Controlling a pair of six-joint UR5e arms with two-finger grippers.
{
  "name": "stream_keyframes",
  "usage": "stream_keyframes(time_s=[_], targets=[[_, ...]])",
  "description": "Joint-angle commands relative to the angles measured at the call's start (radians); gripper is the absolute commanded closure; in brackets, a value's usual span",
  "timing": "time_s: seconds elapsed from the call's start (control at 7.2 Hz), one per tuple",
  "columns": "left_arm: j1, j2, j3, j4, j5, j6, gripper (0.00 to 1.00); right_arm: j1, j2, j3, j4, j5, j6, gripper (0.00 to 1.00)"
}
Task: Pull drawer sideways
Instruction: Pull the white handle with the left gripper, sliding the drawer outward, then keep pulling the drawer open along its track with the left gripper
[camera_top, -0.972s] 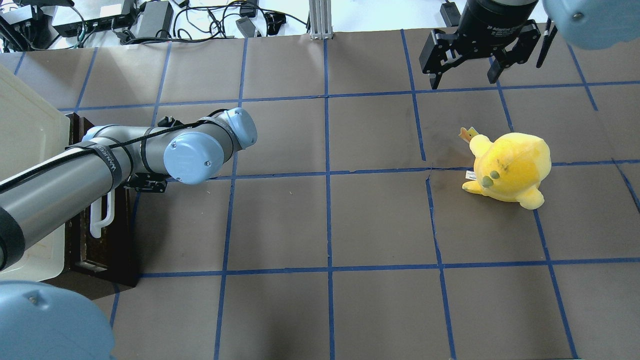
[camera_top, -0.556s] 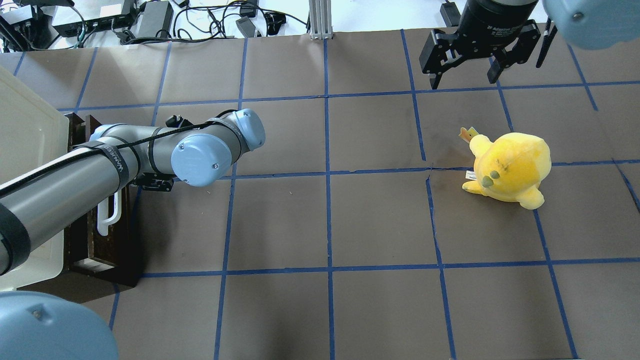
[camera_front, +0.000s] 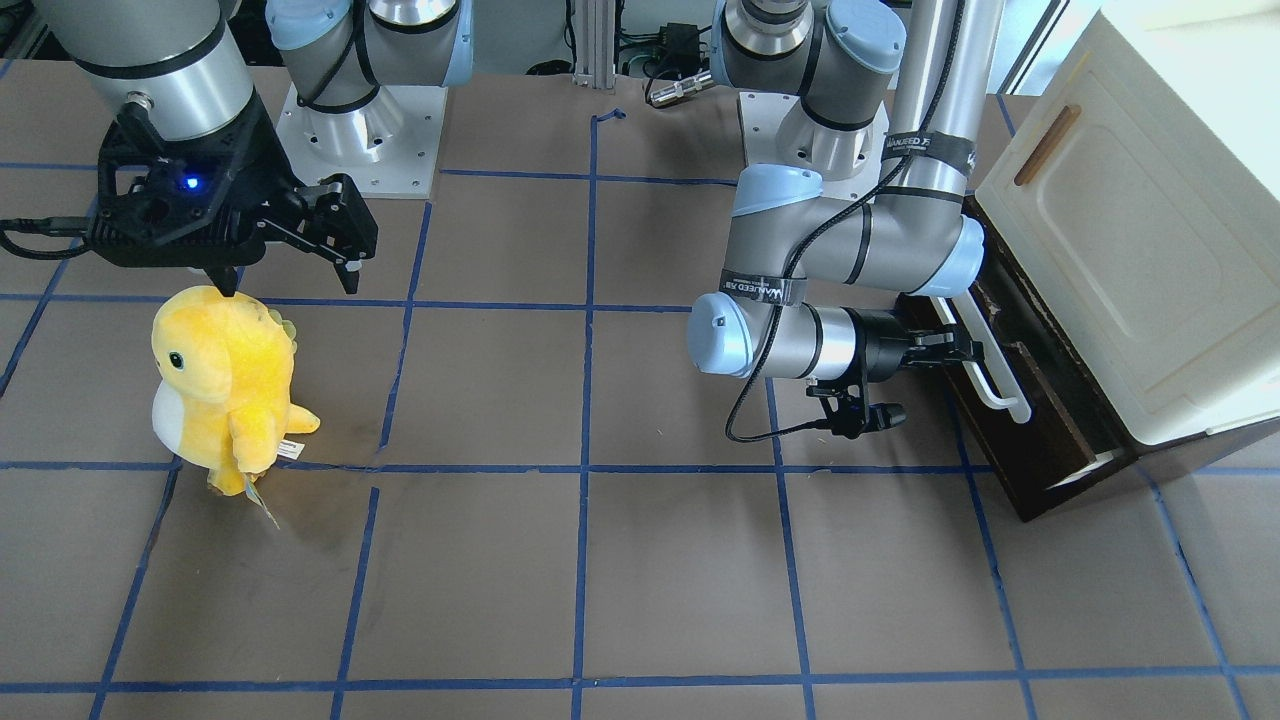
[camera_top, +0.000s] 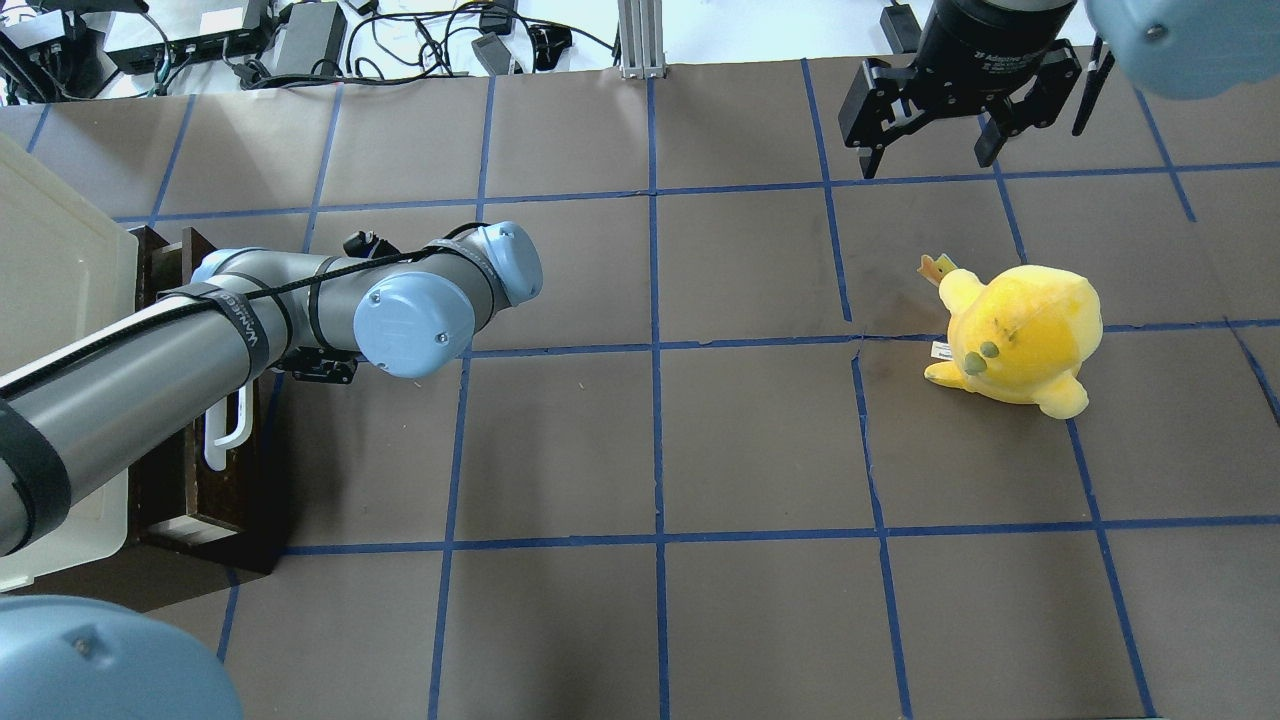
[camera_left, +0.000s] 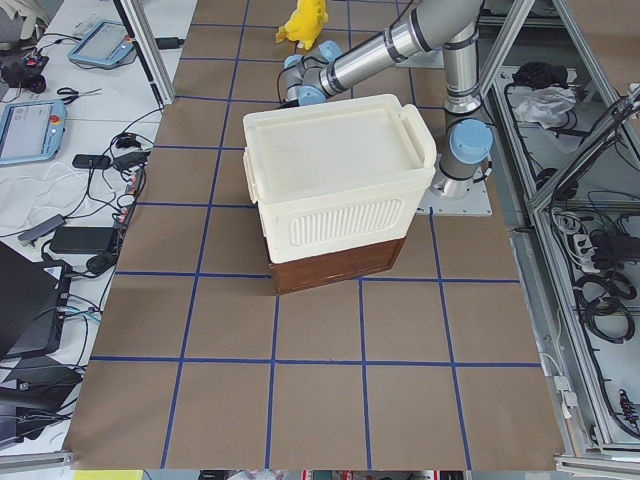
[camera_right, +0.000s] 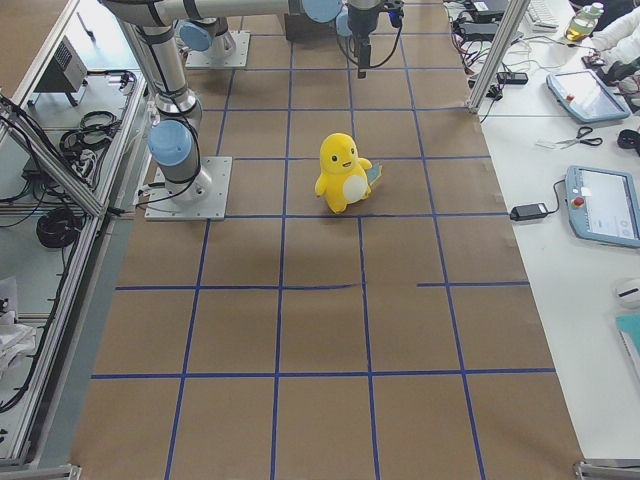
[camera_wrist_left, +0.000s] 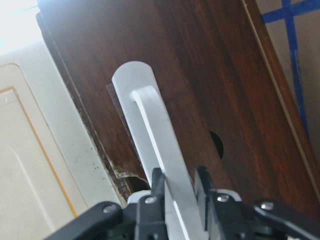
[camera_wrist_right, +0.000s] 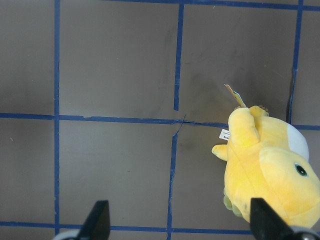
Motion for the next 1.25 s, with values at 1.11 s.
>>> stream_keyframes(time_s=[1.11], targets=[[-0.046,-0.002,0.009,0.011,-0.015,0.0,0.67,0.0,0.0,0.0,0.0,0.0,0.0,0.0]])
